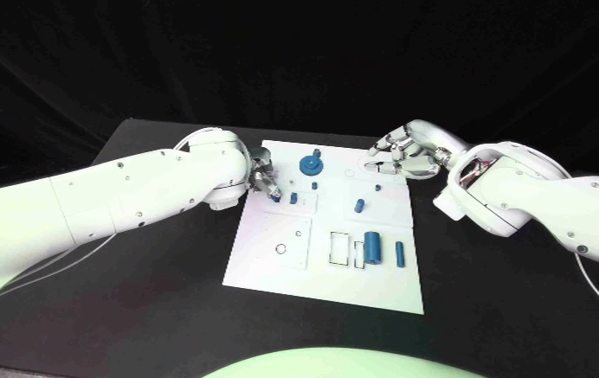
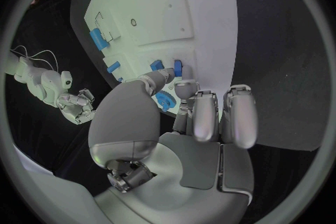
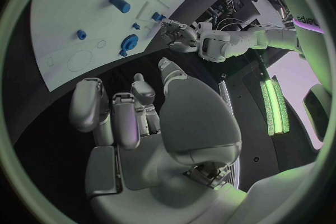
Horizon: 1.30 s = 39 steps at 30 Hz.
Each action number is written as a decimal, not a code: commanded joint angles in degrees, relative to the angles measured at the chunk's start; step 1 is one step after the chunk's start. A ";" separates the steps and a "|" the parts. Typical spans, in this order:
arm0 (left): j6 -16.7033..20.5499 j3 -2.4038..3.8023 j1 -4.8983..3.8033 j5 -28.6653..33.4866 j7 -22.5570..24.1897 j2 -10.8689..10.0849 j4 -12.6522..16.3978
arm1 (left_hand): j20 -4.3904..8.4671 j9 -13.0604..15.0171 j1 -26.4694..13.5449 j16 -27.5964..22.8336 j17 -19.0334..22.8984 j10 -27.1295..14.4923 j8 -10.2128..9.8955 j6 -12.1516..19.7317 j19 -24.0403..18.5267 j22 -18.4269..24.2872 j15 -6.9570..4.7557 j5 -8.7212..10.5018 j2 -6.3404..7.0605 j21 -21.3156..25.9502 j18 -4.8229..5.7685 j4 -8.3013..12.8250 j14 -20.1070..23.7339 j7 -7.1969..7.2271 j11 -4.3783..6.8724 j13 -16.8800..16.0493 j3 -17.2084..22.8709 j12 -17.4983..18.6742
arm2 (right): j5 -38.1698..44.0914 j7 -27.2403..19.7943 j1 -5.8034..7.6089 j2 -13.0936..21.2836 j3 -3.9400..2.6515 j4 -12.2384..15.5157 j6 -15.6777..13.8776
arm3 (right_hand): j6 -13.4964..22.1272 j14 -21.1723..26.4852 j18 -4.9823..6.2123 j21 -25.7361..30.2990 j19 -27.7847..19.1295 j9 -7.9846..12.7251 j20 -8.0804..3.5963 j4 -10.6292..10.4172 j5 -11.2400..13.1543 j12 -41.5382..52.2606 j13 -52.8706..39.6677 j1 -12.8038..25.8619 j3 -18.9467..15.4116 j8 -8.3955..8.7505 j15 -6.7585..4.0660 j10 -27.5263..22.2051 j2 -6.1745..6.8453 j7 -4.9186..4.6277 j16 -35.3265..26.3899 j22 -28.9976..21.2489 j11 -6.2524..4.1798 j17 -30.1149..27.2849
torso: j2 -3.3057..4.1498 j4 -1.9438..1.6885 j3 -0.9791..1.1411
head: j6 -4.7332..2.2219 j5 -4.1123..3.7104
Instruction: Assemble the parts on the task board
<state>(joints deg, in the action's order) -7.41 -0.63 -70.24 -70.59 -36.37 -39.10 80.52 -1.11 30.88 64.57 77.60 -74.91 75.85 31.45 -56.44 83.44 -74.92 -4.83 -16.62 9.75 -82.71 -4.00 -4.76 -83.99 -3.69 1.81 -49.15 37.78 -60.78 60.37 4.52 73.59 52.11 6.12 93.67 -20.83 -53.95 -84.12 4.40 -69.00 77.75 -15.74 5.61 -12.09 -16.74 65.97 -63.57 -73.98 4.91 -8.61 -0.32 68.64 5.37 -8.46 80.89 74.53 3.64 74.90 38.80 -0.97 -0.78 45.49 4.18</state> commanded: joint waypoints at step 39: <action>-0.73 -0.02 0.05 1.27 -0.61 0.66 -1.18 | 0.64 2.38 -5.55 0.03 -5.52 1.71 2.65 -1.31 0.39 -1.90 -1.12 1.11 -0.03 -0.10 1.05 2.51 -3.25 2.86 1.24 -1.20 -0.08 -0.89 | 0.18 -0.18 -0.04 0.01 0.00 0.20 0.57 | 0.12 -2.51 0.64 0.30 -0.20 -0.07 -0.12 -0.29 -0.26 0.26 -0.08 0.12 -0.56 -0.48 -0.42 0.28 -0.44 0.23 -0.25 -0.04 -0.13 0.93 | 0.02 0.00 -0.01 | 0.19 -0.37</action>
<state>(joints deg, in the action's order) -7.68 -0.64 -70.23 -69.70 -36.66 -38.56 79.37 -0.77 33.30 59.52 77.60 -74.94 77.51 33.88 -56.73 83.78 -74.91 -5.64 -15.79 9.67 -82.70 -4.00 -2.30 -83.95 -1.90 3.29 -50.30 37.95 -61.48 60.33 4.52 73.58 52.11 6.12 93.78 -20.80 -53.95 -84.12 4.40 -69.00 77.76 -15.74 5.61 -12.41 -16.74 65.97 -63.61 -73.98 4.59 -8.84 -0.32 68.64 5.38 -8.46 80.89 74.54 3.64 74.93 38.81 -0.93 -0.77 45.64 3.85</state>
